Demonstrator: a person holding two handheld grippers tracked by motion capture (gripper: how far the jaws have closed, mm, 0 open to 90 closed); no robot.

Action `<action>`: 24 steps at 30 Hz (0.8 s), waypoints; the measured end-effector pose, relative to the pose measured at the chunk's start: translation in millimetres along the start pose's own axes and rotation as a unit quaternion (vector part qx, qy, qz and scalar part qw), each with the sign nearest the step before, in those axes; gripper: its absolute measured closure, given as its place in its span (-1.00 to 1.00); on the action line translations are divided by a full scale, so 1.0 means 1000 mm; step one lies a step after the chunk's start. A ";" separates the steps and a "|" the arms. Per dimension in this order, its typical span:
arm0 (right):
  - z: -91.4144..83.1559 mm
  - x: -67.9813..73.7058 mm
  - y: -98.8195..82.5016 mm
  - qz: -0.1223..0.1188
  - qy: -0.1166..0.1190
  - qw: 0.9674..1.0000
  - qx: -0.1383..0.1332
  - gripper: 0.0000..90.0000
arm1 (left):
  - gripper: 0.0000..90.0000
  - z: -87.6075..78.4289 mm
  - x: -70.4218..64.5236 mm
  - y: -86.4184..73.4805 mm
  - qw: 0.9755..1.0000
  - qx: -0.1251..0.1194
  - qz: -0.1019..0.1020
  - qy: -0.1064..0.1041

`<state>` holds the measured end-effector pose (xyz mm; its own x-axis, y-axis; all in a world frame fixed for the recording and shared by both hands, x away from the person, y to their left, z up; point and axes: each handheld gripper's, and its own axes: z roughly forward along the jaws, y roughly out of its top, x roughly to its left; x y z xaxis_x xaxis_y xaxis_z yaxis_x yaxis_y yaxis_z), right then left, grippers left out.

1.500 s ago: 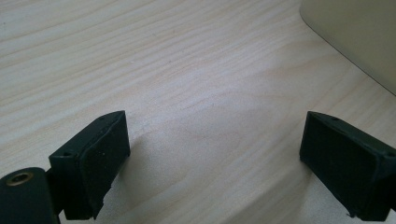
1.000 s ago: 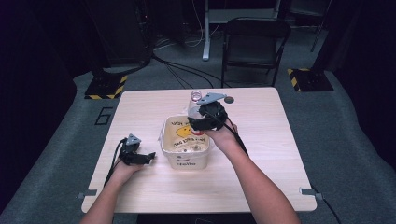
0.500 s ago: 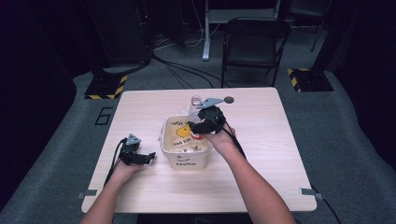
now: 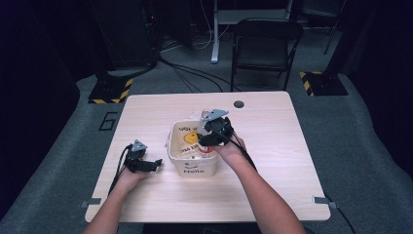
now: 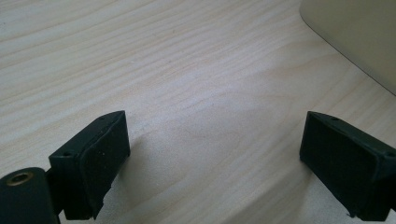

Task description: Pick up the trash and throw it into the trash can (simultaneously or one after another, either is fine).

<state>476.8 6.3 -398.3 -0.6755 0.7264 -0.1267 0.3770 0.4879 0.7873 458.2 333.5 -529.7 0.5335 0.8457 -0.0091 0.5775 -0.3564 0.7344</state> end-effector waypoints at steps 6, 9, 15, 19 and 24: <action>-0.001 0.000 0.000 -0.002 0.000 1.000 -0.002 -0.52 | -0.82 0.000 0.000 0.000 1.000 0.000 0.000 0.000; -0.002 0.000 0.000 0.000 0.002 1.000 -0.005 -0.55 | -0.82 0.000 0.000 0.000 1.000 0.000 0.000 0.000; -0.010 -0.002 0.001 0.013 0.013 1.000 -0.021 -0.66 | -0.82 0.000 0.000 0.000 1.000 0.000 0.000 0.000; -0.017 -0.005 0.001 0.020 0.015 0.999 -0.030 -0.68 | -0.82 0.000 0.000 0.000 1.000 0.000 0.000 0.000; -0.025 -0.007 -0.002 0.028 0.013 0.999 -0.036 -0.69 | -0.82 0.000 0.000 0.000 1.000 0.000 -0.001 0.000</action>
<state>464.8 -12.2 -383.5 -0.6712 0.7383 -0.0663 0.3686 0.4101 0.8342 458.1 333.4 -529.7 0.5325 0.8464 -0.0096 0.5781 -0.3553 0.7345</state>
